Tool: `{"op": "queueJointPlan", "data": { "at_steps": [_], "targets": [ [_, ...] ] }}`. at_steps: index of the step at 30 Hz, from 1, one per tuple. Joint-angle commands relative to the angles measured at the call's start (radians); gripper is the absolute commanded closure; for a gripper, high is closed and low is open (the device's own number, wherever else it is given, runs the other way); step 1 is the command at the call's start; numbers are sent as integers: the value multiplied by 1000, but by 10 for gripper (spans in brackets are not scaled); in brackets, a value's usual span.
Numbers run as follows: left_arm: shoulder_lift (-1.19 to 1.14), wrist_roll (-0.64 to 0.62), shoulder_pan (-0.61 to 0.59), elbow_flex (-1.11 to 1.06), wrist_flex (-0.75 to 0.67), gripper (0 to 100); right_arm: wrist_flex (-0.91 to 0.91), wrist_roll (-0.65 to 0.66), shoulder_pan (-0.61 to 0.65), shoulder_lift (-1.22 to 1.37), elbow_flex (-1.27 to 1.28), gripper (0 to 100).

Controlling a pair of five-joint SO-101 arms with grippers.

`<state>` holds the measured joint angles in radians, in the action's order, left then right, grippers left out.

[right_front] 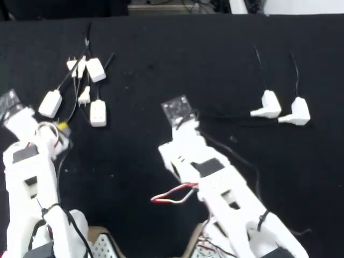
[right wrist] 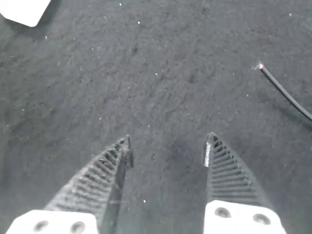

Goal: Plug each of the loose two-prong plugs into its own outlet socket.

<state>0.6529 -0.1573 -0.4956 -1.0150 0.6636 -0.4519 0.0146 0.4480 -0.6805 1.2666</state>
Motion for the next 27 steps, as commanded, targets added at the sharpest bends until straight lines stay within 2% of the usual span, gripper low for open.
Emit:
{"op": "queueJointPlan", "data": {
  "at_steps": [1,7,11,14,22,27],
  "targets": [
    [2,98,74,139,-11,735,29,-9,12,-33,4,776],
    [2,206,223,185,-20,735,31,-9,12,-28,7,776],
    [-28,209,288,189,-21,727,31,-9,12,-28,7,776],
    [-124,209,306,231,-21,696,31,-9,12,-28,7,776],
    [-520,216,298,506,-11,697,31,-9,12,-28,7,776],
    [-680,267,306,615,-12,697,31,-9,12,-28,7,776]
  ]
}}
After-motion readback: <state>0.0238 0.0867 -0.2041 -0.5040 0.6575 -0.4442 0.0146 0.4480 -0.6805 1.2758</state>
